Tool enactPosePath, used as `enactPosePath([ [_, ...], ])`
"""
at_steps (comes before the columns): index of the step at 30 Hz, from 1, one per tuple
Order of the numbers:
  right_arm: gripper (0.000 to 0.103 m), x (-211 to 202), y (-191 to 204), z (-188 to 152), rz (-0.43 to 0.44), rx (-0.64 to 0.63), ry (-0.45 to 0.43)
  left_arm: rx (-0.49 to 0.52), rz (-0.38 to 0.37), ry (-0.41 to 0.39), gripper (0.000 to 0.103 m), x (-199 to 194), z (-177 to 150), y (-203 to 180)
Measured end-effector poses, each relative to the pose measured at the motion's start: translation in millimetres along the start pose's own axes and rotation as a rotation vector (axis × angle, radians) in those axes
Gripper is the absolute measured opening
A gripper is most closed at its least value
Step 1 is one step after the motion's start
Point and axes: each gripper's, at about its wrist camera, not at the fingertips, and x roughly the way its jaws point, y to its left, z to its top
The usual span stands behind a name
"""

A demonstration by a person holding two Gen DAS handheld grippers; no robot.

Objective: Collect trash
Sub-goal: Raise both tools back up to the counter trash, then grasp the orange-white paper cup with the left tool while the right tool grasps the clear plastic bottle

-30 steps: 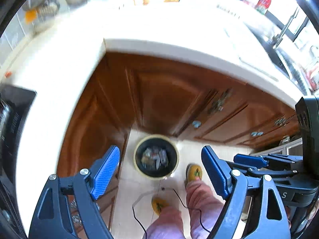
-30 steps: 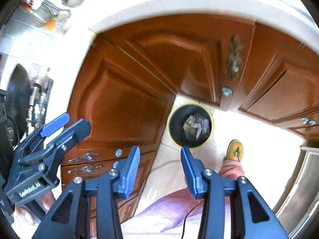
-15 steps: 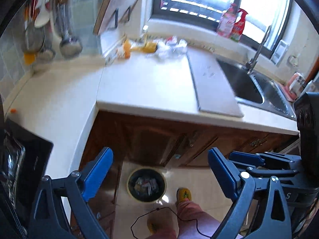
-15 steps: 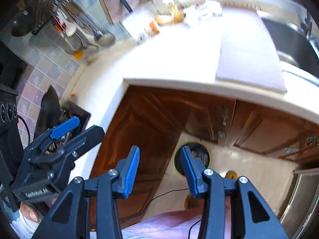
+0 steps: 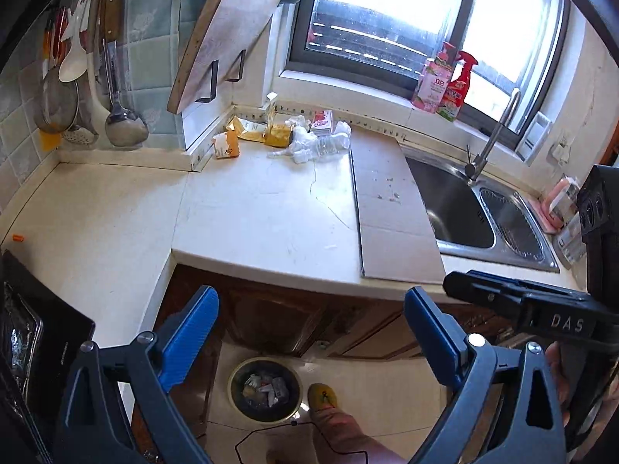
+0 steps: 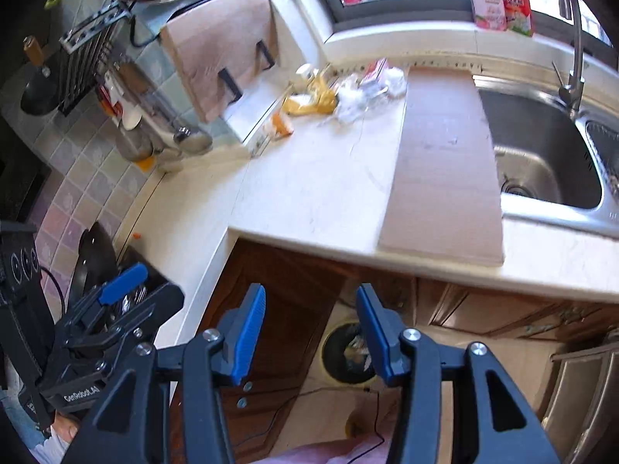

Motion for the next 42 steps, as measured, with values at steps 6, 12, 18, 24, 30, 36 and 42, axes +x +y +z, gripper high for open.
enactPosePath([
  [6, 0.05, 11.4, -23.1, 52.1, 0.012, 0.003, -0.019, -0.022, 0.048, -0.009, 0.096, 31.4, 38.9, -1.0],
  [12, 0.051, 39.5, -46.8, 114.2, 0.044, 0.004, -0.01, -0.026, 0.151, -0.023, 0.096, 77.3, 89.7, 5.5],
  [18, 0.059, 85.8, -78.3, 179.3, 0.089, 0.039, 0.008, -0.062, 0.286, -0.064, 0.096, 138.6, 141.8, 23.1],
  [24, 0.059, 154.9, -110.2, 227.4, 0.127, 0.126, 0.059, -0.078, 0.465, -0.119, 0.096, 212.9, 171.3, 41.4],
  [30, 0.059, 224.8, -140.1, 256.3, 0.16, 0.266, 0.115, -0.083, 0.531, -0.146, 0.096, 269.0, 184.6, 56.8],
  [36, 0.059, 281.0, -165.7, 263.1, 0.169, 0.436, 0.156, -0.084, 0.519, -0.126, 0.096, 303.4, 197.4, 73.7],
  [42, 0.059, 310.7, -167.7, 258.5, 0.197, 0.528, 0.187, -0.084, 0.542, -0.12, 0.096, 322.3, 204.7, 90.0],
])
